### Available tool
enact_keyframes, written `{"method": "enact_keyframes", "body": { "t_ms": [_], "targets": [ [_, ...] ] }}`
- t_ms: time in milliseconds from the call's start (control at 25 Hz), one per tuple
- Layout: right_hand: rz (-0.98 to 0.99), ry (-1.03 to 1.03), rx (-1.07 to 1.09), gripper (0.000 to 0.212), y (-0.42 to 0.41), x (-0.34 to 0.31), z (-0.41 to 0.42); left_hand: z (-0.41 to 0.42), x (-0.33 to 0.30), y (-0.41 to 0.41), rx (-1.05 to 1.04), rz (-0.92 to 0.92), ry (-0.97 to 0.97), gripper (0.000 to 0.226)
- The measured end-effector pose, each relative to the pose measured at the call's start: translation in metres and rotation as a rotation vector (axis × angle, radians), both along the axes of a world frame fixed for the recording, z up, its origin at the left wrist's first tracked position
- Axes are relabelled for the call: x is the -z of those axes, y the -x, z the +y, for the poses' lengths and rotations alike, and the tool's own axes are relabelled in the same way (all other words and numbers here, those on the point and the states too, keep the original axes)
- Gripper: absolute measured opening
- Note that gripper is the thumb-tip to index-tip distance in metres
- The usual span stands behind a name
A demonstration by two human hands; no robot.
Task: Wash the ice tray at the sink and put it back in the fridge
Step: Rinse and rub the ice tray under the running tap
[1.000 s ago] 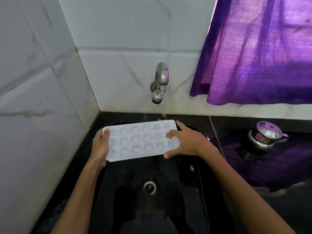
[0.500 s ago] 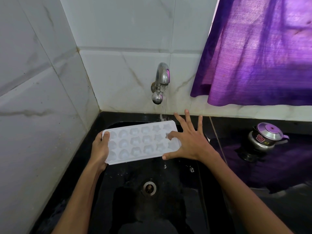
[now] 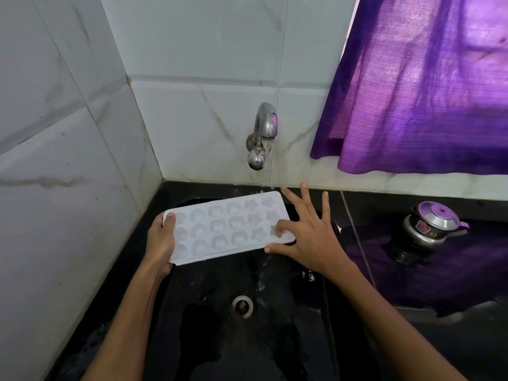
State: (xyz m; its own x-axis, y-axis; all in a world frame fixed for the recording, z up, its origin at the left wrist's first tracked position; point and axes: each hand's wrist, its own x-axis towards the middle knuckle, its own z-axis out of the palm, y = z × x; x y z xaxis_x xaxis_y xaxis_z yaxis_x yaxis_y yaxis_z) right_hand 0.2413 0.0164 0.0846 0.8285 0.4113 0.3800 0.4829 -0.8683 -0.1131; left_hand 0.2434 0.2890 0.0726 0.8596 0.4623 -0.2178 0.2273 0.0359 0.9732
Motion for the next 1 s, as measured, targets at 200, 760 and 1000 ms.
{"method": "enact_keyframes", "body": {
  "t_ms": [200, 760, 1000],
  "targets": [
    [-0.039, 0.068, 0.024, 0.05, -0.001, 0.008, -0.003, -0.003, -0.001, -0.002, 0.03, -0.001, -0.007, 0.034],
    [-0.08, 0.07, 0.08, 0.052, 0.002, 0.011, -0.011, -0.01, -0.002, 0.001, 0.064, -0.006, 0.011, 0.03],
    [-0.026, 0.097, 0.095, 0.055, 0.005, 0.013, -0.016, -0.016, -0.002, -0.002, 0.065, -0.026, -0.012, 0.03]
  ]
}}
